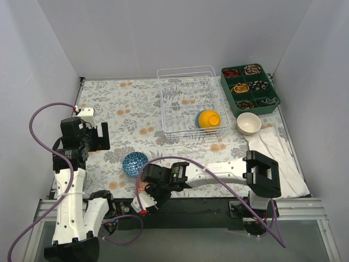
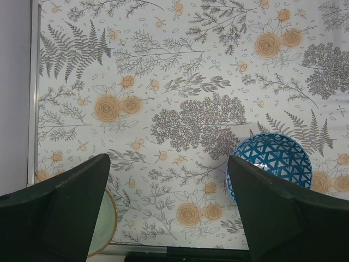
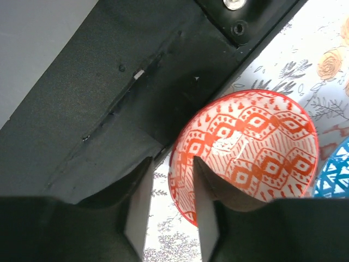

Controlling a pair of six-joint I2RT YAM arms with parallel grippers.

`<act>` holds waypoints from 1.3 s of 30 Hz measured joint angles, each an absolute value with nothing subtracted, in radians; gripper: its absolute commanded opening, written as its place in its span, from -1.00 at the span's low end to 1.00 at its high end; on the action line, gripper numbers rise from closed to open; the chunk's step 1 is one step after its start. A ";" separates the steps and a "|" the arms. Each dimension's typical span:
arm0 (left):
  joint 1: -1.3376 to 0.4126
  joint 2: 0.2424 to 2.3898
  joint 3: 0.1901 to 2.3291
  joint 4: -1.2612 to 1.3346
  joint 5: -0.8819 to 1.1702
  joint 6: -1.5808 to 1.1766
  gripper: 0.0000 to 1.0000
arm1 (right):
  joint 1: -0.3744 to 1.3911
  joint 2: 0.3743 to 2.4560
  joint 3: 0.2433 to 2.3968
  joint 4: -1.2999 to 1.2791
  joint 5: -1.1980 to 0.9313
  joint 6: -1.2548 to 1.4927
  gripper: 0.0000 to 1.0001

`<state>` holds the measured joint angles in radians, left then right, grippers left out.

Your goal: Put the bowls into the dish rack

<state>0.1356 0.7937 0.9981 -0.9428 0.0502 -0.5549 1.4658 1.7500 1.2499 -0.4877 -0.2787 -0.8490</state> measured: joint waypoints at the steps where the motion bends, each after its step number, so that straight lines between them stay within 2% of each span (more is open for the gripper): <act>1: 0.136 0.789 0.998 -0.943 0.054 -0.555 0.80 | 1.470 1.750 1.245 -0.482 -0.274 -0.851 -0.33; 4: 0.136 0.780 0.998 -0.943 0.066 -0.555 0.80 | 1.478 1.750 1.226 -0.469 -0.252 -0.859 -0.53; 9: 0.136 0.781 1.009 -0.949 0.087 -0.555 0.80 | 1.481 1.751 1.212 -0.466 -0.212 -0.870 -0.76; 10: 0.136 0.781 1.013 -0.950 0.091 -0.555 0.80 | 1.481 1.751 1.212 -0.466 -0.210 -0.871 -0.97; 16: 0.136 0.782 1.037 -0.961 0.122 -0.555 0.77 | 1.496 1.728 1.212 -0.484 -0.167 -0.894 -0.97; 24: 0.136 0.843 1.137 -0.958 0.225 -0.535 0.66 | 1.464 1.631 1.304 -0.756 -0.152 -0.844 -0.97; 27: 0.135 0.907 1.201 -0.932 0.273 -0.526 0.63 | 1.361 1.591 1.407 -0.829 -0.184 -0.817 -0.97; 34: 0.110 1.172 1.399 -0.840 0.382 -0.523 0.47 | 0.961 1.614 1.726 -0.837 -0.310 -0.706 -0.97; 39: -0.045 1.432 1.592 -0.774 0.344 -0.496 0.28 | 0.728 1.649 1.814 -0.789 -0.488 -0.568 -0.97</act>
